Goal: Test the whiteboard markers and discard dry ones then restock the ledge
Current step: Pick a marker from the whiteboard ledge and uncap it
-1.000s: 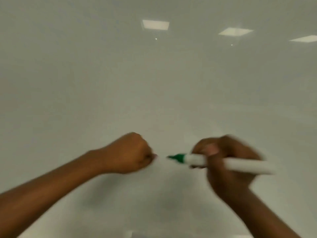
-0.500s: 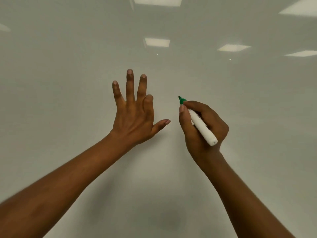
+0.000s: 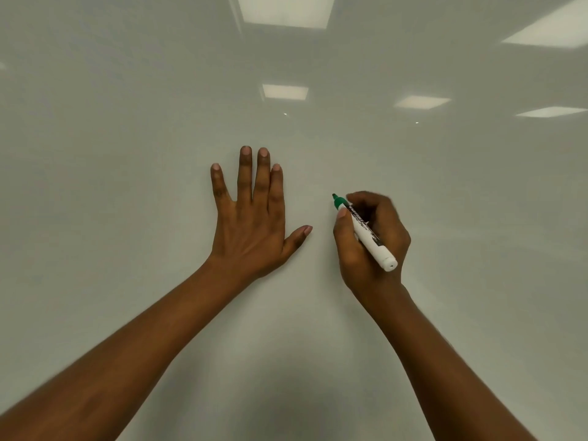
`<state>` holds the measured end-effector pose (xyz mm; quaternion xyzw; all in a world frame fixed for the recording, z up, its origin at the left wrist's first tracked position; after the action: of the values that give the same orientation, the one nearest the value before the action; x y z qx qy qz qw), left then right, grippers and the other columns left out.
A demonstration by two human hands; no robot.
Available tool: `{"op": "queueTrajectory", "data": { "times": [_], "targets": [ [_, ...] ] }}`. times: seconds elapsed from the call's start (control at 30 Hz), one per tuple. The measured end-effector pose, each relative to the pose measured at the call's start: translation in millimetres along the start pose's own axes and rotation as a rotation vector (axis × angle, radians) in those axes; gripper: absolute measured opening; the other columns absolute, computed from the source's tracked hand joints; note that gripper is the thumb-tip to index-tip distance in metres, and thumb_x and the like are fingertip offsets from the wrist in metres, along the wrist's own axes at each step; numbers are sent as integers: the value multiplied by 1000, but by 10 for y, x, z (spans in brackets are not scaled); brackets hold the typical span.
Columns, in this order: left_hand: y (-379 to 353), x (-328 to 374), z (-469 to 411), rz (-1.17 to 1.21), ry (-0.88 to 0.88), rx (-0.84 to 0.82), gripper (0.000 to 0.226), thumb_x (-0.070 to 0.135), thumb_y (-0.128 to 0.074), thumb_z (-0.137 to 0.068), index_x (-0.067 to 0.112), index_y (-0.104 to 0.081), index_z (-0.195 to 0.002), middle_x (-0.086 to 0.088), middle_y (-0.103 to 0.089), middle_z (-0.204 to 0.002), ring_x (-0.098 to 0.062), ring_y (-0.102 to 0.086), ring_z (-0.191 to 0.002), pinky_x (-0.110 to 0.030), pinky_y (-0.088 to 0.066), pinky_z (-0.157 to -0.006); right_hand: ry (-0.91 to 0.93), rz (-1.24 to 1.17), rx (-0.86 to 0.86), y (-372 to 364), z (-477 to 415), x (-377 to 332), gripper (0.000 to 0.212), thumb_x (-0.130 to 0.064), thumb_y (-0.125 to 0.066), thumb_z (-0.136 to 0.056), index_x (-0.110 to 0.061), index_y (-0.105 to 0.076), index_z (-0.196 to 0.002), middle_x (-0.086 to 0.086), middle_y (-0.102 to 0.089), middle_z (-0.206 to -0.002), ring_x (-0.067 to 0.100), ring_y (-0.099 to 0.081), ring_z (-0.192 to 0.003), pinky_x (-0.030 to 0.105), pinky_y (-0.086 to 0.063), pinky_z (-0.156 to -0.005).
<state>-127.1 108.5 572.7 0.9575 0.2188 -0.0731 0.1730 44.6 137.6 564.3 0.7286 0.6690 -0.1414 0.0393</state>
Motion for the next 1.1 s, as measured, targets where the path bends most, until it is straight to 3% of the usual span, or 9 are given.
{"op": "queueTrajectory", "data": {
  "times": [0.13,0.3,0.4,0.7,0.83,0.97,1.1],
  "targets": [
    [17,5,-4,28,-16,18,93,70,-18,-89,1,-4,-151,-23,0,-157,-40,4,-145,-67,-2,-110,-3,26,-11,-64,-45,41,23,-31,-58,-83,-8,-59,-85,-4,-63,-76,11,-58,-66,31,-50,-57],
    [27,14,4,40,-39,24,88,64,-17,-91,0,-4,-150,-24,-1,-157,-42,3,-144,-67,-1,-110,112,97,-75,-124,-9,0,23,-25,-58,-83,-4,-57,-73,6,-61,-66,16,-55,-55,36,-48,-51],
    [36,18,7,54,-57,30,84,58,-20,-93,-2,-7,-150,-25,-1,-156,-43,2,-144,-68,-2,-110,-1,106,-19,42,18,97,20,-20,-60,-81,-7,-54,-67,7,-58,-62,16,-53,-54,36,-45,-50],
    [9,4,14,103,-67,70,72,36,-29,-89,1,-8,-149,-23,-4,-157,-35,1,-145,-62,4,-111,21,175,-86,193,482,237,21,-23,-55,-84,-8,-56,-69,0,-57,-64,13,-54,-54,31,-45,-49],
    [-6,-11,9,134,-65,103,62,28,-32,-91,0,-22,-146,-21,-11,-157,-32,0,-145,-61,7,-110,-45,168,-55,336,637,362,21,-24,-55,-85,-8,-57,-70,-1,-57,-64,11,-53,-54,27,-42,-50],
    [-4,20,43,101,-106,134,48,26,-32,-97,0,-32,-138,-24,-20,-154,-45,-9,-142,-70,1,-103,-150,167,57,506,821,487,21,-28,-53,-86,-10,-57,-77,-1,-57,-68,13,-55,-58,28,-45,-54],
    [64,177,81,113,-127,195,48,11,-50,-93,0,-35,-137,-26,-30,-149,-53,-24,-135,-72,-7,-100,-174,189,-71,152,1001,332,20,-26,-54,-87,-11,-60,-76,0,-59,-67,16,-58,-58,32,-48,-53]
  ]
}}
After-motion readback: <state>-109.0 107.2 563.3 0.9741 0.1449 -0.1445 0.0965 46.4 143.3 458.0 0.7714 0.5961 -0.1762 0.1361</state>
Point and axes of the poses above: each hand's wrist, its own z-axis away from the middle knuckle, its own y-axis out of the back of the hand, x = y × z, the point moved 6 cm from there along -z, towards the middle knuckle
